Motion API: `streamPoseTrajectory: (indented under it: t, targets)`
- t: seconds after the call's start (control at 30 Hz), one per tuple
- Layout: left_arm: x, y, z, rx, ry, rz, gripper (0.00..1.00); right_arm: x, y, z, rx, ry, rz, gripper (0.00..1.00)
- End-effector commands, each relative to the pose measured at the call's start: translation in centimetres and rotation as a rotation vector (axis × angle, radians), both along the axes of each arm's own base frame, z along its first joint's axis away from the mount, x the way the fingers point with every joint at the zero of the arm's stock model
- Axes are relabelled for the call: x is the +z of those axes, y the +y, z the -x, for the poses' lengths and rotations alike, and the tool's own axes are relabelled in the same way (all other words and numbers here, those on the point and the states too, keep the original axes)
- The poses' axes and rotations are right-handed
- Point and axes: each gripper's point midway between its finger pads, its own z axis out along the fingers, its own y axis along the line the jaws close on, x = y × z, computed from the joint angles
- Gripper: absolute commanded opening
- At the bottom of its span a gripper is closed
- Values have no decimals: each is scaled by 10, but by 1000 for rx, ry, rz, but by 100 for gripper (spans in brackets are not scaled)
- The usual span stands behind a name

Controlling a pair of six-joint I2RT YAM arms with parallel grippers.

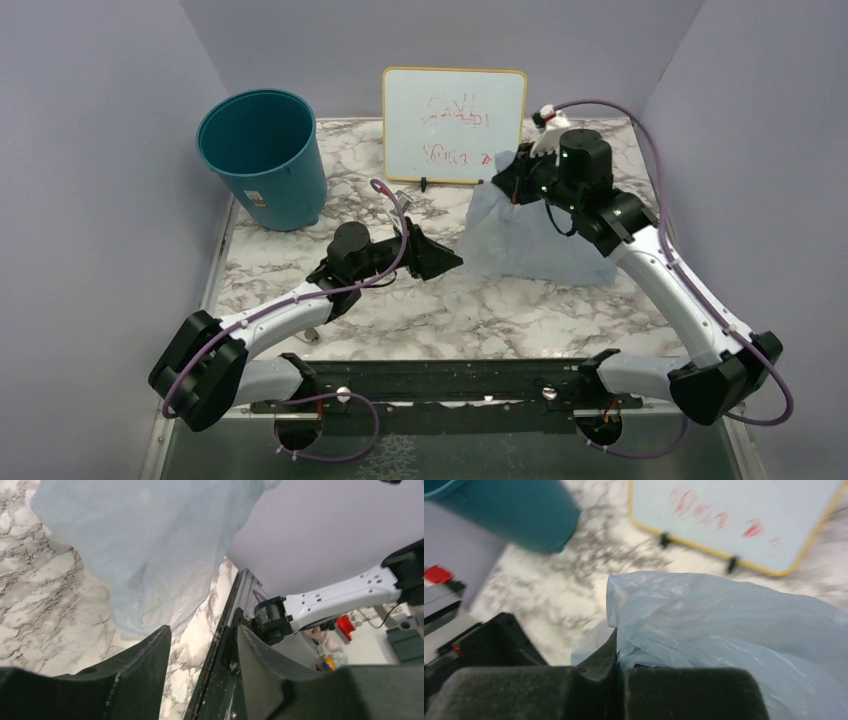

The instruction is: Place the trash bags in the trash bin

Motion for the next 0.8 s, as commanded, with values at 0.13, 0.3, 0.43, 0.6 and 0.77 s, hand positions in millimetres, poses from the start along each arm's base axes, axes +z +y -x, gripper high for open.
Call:
streamPoseTrajectory:
  t: [0.13, 0.3, 0.43, 0.6, 0.77]
  targets:
    - [20, 11, -6, 79, -59, 40, 75, 178, -66, 44, -86, -728, 47, 1]
    - [17, 19, -22, 160, -55, 23, 82, 95, -57, 31, -70, -604, 72, 1]
    - [15, 30, -40, 248, -35, 0, 89, -87, -66, 3, -137, 32, 382, 1]
    - [1, 42, -54, 296, 12, -89, 97, -57, -100, -2, -487, -25, 186, 1]
    - [-9, 53, -72, 365, 29, -157, 99, 30, -150, -9, -746, -375, 83, 1]
